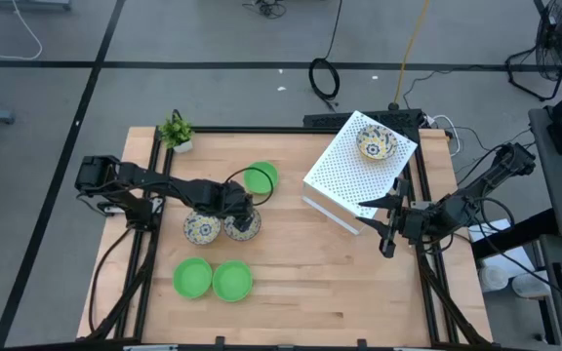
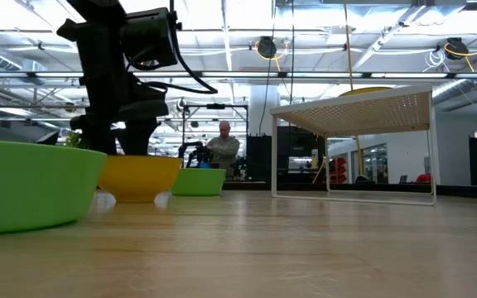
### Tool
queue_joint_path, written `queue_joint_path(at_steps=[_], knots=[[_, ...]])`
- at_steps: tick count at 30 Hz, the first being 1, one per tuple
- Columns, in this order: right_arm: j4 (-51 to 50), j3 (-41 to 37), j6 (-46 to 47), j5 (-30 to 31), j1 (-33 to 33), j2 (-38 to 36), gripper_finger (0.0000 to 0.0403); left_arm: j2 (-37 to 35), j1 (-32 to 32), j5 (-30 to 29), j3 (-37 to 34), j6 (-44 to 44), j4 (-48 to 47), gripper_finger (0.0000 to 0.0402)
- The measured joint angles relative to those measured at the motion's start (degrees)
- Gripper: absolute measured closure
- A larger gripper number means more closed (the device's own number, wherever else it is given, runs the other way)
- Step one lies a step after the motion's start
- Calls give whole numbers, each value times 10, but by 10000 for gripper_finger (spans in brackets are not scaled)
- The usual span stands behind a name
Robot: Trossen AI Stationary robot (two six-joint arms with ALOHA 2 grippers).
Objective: Pick & Place Mini bowls
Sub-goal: Stack the right yellow patterned bowl on top of the other yellow patterned bowl on the shelf
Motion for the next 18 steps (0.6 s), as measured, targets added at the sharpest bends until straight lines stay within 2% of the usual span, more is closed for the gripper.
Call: queue_joint_path(at_steps=[18], knots=[[0,0,-2,0,0,0,264,0,0,8,-8,4,3,55]])
